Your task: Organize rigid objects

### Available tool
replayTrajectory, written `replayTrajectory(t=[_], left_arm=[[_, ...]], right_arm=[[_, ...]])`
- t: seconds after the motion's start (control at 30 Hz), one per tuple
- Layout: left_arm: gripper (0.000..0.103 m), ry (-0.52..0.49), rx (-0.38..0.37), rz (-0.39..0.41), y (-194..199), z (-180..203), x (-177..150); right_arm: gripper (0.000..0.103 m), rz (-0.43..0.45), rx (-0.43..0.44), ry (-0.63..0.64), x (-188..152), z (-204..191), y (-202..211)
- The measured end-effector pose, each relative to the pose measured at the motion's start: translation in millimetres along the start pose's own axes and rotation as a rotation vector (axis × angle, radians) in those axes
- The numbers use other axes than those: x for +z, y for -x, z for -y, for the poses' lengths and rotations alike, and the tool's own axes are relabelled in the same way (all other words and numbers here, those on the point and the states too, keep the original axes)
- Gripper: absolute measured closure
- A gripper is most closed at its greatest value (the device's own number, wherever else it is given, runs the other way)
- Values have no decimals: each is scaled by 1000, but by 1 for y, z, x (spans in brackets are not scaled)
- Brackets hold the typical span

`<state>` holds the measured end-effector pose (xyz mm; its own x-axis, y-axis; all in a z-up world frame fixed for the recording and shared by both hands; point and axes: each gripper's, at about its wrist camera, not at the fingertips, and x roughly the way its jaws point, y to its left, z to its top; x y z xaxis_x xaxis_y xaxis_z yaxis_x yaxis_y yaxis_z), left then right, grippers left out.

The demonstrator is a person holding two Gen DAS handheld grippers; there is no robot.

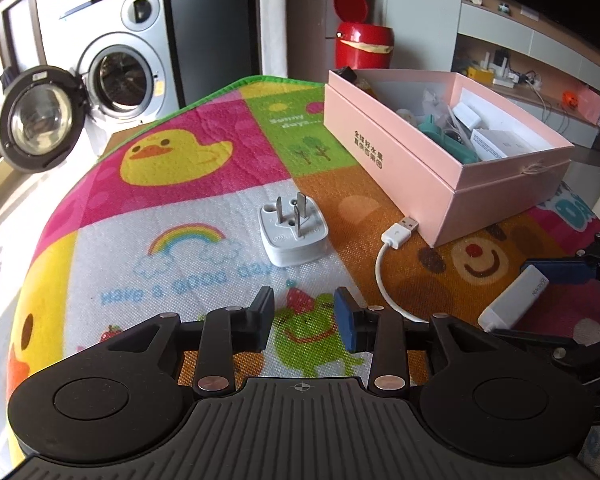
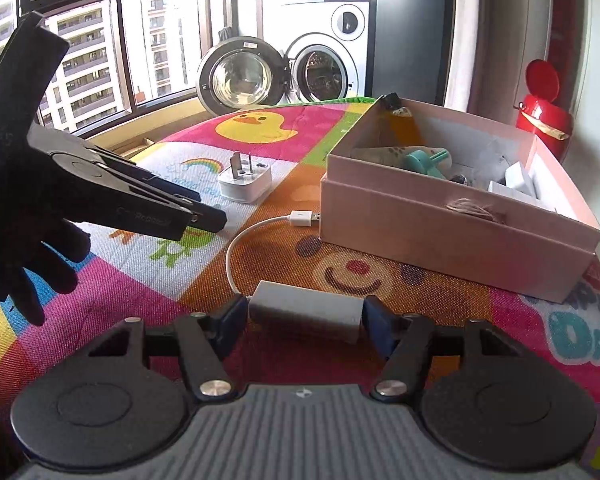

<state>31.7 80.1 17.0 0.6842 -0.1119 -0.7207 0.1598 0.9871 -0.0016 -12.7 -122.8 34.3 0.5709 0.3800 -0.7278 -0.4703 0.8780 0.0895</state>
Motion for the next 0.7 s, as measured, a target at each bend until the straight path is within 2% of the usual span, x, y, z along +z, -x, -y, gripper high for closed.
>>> replayTrajectory(t=[0.07,0.13,0.2,0.27,0.33,0.37,0.43,0.57,0.63,0.7], left_arm=[[66,7,-17,-7,1,-1,0],[61,9,-22,-13,1,1,1],[48,11,-47,-19,-2,5,2],[23,3,-70,-24,-6,12,3],[10,-11,-78,-24,-10,20,2],[8,-9,-74,-18,-11,23,2],[10,18,-58,12,-11,23,2],[18,161,18,112,-9,5,9],[18,190,51,130,-16,-2,16],[23,195,77,130,-28,-4,22]], right_arm=[[39,-10,-30,-12,-2,12,3],[39,-17,-59,-41,-6,28,9],[40,-23,-86,-75,-12,43,15],[39,-24,-119,-99,-16,55,20],[37,-13,-140,-124,-21,63,22],[37,-7,-139,-132,-23,64,22],[33,-7,-143,-119,-23,62,21],[27,-10,-146,-110,-24,59,19],[25,-11,-141,-109,-24,59,20],[24,-12,-143,-105,-24,59,19]])
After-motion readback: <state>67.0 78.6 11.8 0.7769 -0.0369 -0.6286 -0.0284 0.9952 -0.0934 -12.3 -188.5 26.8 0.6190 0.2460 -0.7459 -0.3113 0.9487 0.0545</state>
